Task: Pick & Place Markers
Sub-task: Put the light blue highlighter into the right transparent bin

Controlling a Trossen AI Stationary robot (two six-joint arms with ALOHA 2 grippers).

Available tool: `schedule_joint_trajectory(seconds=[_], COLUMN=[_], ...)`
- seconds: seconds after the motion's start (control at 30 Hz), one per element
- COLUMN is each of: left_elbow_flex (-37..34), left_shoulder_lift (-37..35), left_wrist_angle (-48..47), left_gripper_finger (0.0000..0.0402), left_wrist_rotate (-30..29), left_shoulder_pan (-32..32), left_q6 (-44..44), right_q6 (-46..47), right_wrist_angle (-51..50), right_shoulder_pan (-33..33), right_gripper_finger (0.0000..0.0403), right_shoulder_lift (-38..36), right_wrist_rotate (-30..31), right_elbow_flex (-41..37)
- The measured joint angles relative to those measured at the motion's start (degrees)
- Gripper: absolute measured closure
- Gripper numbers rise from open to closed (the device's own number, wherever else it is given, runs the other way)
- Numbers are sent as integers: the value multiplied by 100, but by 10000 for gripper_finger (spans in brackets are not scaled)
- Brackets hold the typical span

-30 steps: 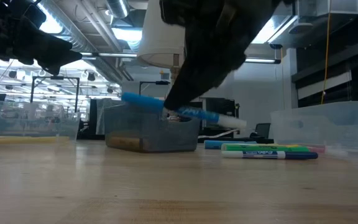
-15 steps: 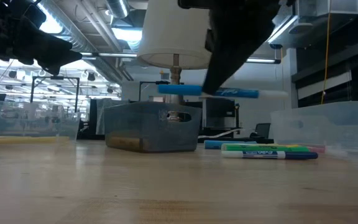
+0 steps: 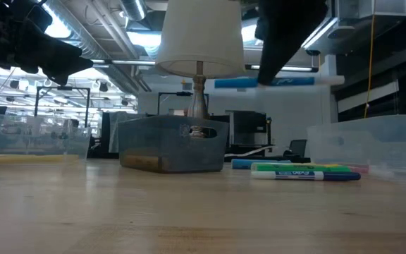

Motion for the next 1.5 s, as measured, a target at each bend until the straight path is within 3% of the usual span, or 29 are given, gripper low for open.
schedule_joint_trajectory(seconds=[0.43, 0.97, 1.07, 1.5], left_elbow_flex=[2, 1, 1, 0], left_shoulder_lift=[2, 2, 2, 2], left_wrist_angle=[-4, -4, -4, -6], left_gripper_finger=[205, 205, 205, 205], left_wrist_rotate=[2, 2, 2, 2], left_shoulder_pan=[2, 0, 0, 1], left_q6=[0, 0, 0, 0], right_q6=[62, 1551, 1657, 1818], right_wrist_angle=[-577, -2246, -2742, -3065], right_shoulder_pan=[-2, 0, -2, -326], right_gripper_finger=[376, 375, 376, 376], right_shoulder_lift=[-534, -1014, -1201, -1954], right_wrist_rotate=[320, 660, 592, 475], right_elbow_flex=[0, -7, -9, -9])
